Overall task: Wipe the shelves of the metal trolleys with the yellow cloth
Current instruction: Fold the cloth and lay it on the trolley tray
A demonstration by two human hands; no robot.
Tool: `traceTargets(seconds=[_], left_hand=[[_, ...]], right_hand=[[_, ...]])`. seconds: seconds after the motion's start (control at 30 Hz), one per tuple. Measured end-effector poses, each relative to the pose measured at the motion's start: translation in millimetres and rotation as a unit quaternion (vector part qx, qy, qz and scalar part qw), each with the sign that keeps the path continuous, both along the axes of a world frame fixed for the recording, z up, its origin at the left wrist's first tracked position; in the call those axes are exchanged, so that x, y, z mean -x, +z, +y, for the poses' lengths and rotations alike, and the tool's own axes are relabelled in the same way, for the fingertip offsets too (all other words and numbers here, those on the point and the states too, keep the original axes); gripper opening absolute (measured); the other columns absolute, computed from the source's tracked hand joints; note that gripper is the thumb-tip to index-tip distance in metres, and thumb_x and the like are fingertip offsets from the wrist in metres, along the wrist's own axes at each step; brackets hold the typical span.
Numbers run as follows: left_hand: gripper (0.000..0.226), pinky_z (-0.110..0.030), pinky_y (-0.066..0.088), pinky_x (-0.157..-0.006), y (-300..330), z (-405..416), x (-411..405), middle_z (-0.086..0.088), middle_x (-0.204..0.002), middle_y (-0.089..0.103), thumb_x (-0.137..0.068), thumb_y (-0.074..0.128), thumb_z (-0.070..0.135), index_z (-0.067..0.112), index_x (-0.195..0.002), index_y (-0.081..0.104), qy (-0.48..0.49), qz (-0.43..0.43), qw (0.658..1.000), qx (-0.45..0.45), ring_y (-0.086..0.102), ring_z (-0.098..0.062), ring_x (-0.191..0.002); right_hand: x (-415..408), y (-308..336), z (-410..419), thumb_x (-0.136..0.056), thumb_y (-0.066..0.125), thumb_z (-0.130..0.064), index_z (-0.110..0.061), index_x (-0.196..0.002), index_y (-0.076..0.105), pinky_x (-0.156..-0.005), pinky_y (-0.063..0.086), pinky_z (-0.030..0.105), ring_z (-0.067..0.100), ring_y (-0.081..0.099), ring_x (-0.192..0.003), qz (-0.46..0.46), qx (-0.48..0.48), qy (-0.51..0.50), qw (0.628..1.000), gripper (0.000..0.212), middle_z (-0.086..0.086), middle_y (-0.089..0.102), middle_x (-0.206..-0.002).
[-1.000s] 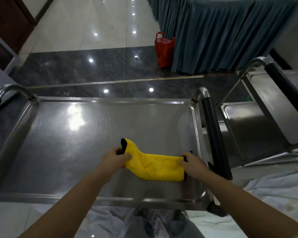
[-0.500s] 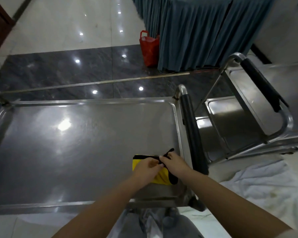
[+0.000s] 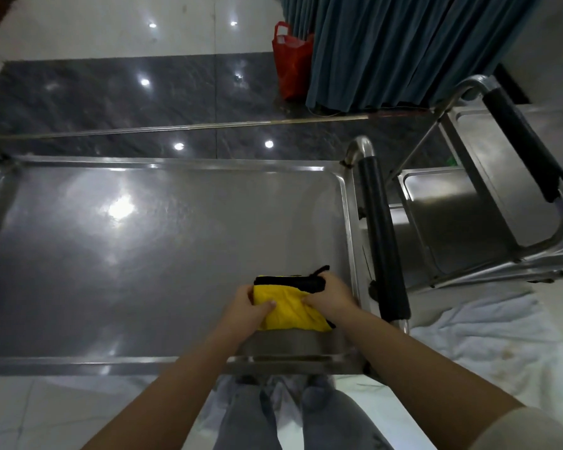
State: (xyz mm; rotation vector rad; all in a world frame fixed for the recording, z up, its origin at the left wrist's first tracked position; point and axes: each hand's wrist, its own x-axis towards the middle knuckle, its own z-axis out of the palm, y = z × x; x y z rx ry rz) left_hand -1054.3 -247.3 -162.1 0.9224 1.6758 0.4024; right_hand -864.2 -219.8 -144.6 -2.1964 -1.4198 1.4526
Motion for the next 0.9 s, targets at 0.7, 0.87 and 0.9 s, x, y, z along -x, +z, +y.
traceTargets(seconds=[0.7,0.87,0.9], left_hand=[[0.034,-0.042,0.055,-0.073,160,52,-122,-0.020,-0.121,0.061,-0.089,0.057,0.010,0.008,-0.123,0.054,0.056,-0.352,0.934,0.012,0.061,-0.037,-0.108],[0.030,-0.041,0.054,-0.073,116,29,-141,-0.015,-0.119,0.061,-0.087,0.064,0.010,0.014,-0.116,0.055,0.034,-0.263,0.964,0.017,0.062,-0.032,-0.101],[0.029,-0.041,0.055,-0.072,110,28,-140,-0.013,-0.117,0.062,-0.086,0.066,0.010,0.017,-0.113,0.056,0.033,-0.260,0.965,0.005,0.063,-0.030,-0.099]], right_hand=[[-149,178,-3,-0.072,0.080,-0.030,-0.053,-0.116,0.053,-0.085,0.051,0.029,0.009,0.056,-0.107,0.169,-0.257,-0.103,0.946,0.056,-0.010,0.055,-0.121],[-167,115,-27,-0.084,0.071,-0.030,-0.030,-0.122,0.058,-0.081,0.044,0.021,0.014,0.054,-0.110,0.097,-0.209,-0.122,0.965,0.040,-0.008,0.058,-0.115],[-164,104,-33,-0.085,0.069,-0.032,-0.030,-0.122,0.058,-0.079,0.044,0.018,0.013,0.055,-0.110,0.103,-0.202,-0.126,0.966,0.039,-0.010,0.058,-0.112]])
